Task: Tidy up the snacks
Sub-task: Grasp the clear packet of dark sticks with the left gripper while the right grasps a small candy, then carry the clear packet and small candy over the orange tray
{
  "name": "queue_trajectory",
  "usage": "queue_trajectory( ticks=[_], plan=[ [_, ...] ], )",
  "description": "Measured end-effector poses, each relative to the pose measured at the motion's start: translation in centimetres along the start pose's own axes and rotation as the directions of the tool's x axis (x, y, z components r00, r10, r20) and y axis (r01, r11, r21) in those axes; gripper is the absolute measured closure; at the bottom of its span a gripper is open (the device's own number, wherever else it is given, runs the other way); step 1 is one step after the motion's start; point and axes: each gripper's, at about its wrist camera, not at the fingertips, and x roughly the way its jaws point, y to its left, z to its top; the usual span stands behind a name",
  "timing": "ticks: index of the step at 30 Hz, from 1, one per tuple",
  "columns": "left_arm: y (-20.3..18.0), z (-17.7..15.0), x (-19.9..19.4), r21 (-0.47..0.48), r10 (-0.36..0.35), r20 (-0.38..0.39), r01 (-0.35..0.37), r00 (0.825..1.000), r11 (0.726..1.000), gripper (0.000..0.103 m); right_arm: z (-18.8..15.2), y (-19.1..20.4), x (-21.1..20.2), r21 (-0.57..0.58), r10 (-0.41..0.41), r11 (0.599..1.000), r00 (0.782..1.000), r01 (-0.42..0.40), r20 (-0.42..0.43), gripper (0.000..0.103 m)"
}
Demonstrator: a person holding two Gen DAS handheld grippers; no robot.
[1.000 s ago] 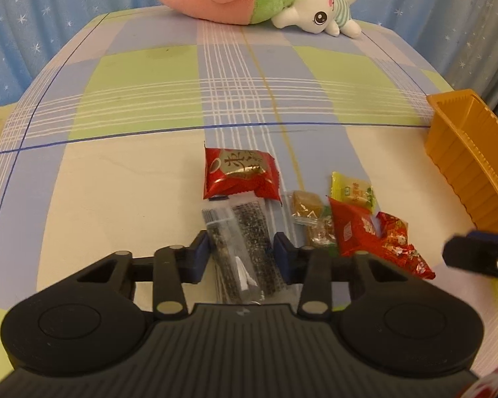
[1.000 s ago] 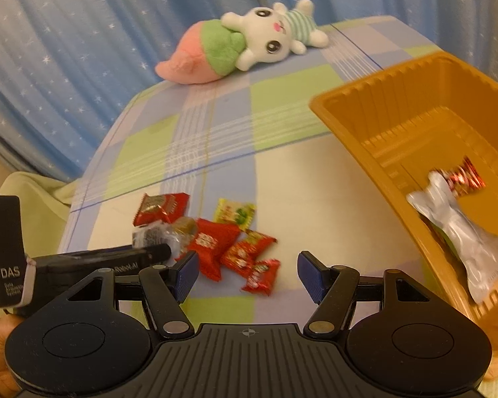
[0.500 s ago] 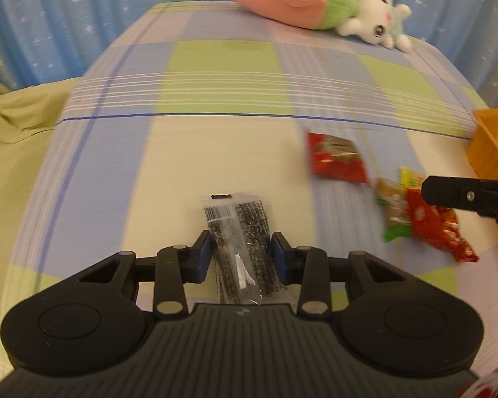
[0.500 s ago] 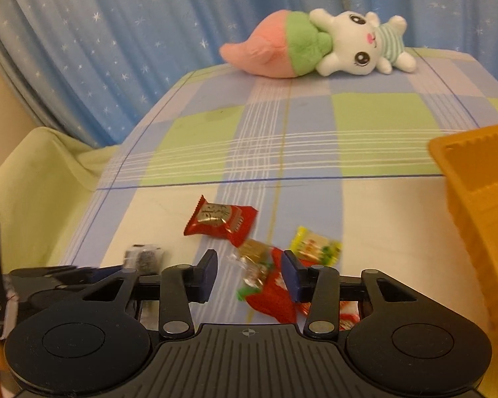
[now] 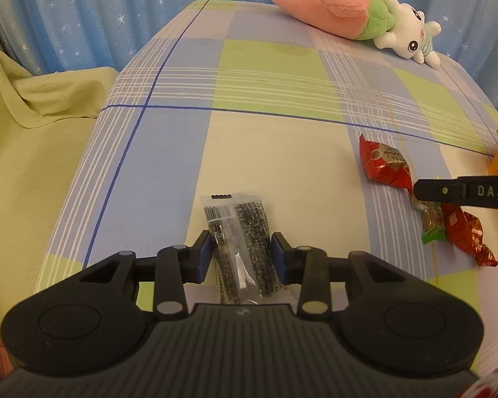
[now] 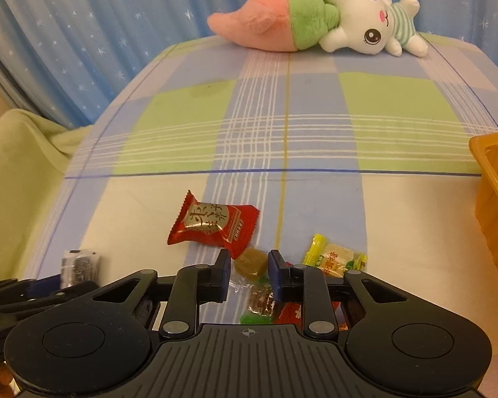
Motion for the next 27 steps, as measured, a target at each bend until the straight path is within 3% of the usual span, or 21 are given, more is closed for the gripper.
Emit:
queue_trajectory(
  ticks=[12,14,15,27],
  plan=[
    [0.9,-0.5,-0.1,-0.008,-0.006,-0.001,0.006,1.000,1.000,0.068,-0.3,0.4,1.3,-0.006,-0.031,0.999,0.999,0.031,-0.019,0.077],
    [0.9,-0.6,-0.2,-0.005,-0.005,-0.001,0.005,1.000,1.000,0.068,-0.3,0.9,1.4,-0.047,-0.043,0.998,0.999,0.043,-0.008,0.083],
    [0.9,-0.6,-0.3,-0.004,-0.004,0.000,0.004,1.000,1.000,0.068,-0.4,1.0,1.4,-0.058,-0.037,0.998,0.999,0.037,-0.006,0.090],
    [1.0,-0.6,-2.0,0.001,-0.008,0.028,0.008,1.000,1.000,0.068,-1.2,1.6,-1.6,-0.045,0.038,0.998,0.998,-0.036,0.043,0.090]
  ],
)
